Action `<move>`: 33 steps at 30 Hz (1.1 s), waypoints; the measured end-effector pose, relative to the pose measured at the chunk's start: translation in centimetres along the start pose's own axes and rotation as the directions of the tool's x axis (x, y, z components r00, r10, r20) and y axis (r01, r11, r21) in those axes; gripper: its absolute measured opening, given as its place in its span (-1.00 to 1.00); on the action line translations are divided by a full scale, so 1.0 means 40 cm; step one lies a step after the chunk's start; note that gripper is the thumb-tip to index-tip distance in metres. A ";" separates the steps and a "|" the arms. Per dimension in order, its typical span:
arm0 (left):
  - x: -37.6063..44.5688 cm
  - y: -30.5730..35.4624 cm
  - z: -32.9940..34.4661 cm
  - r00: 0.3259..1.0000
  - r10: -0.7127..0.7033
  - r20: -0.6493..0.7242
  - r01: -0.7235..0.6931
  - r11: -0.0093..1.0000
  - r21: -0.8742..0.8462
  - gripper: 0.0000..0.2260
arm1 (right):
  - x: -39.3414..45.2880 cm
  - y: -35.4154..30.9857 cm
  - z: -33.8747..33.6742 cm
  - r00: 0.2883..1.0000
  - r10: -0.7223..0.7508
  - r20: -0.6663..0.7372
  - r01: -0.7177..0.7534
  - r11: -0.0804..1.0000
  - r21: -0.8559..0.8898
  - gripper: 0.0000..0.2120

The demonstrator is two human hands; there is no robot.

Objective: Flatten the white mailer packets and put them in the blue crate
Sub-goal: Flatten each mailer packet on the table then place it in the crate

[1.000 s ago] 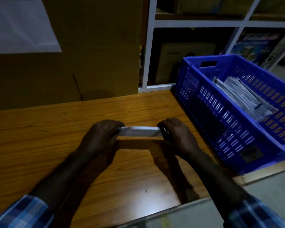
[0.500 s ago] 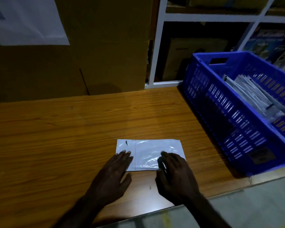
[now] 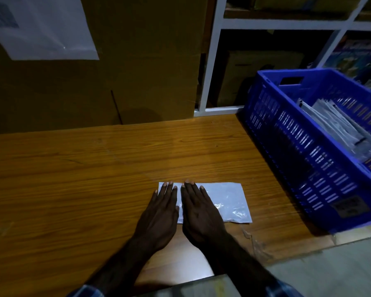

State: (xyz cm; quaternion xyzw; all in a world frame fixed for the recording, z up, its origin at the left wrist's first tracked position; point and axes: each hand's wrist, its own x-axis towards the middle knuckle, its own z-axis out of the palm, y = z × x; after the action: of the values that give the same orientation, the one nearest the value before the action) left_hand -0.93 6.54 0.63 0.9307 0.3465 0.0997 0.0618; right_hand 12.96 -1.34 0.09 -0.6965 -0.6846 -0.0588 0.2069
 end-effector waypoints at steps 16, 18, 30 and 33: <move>-0.020 0.009 0.007 0.997 -0.036 -0.061 0.033 0.998 -0.055 -0.49 | -0.025 -0.027 -0.010 1.000 0.025 -0.001 -0.025 1.000 0.007 -0.44; -0.043 0.014 0.016 0.998 -0.013 -0.055 0.010 0.999 -0.053 -0.50 | -0.045 -0.042 -0.005 0.999 0.042 0.006 -0.043 0.999 0.018 -0.44; -0.046 0.012 0.020 0.999 0.034 -0.041 -0.032 0.998 0.046 -0.51 | -0.055 -0.041 0.001 0.999 0.047 0.009 -0.048 0.998 0.043 -0.52; -0.020 0.021 0.009 0.995 0.038 -0.091 -0.039 0.999 -0.010 -0.53 | -0.038 -0.019 -0.014 0.999 0.053 0.009 -0.054 0.998 0.033 -0.46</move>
State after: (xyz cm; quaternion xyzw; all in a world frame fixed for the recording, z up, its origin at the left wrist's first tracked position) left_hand -0.93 5.38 0.32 0.9313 0.3304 0.1453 0.0494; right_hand 12.23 -2.98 0.19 -0.7113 -0.6674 -0.0391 0.2170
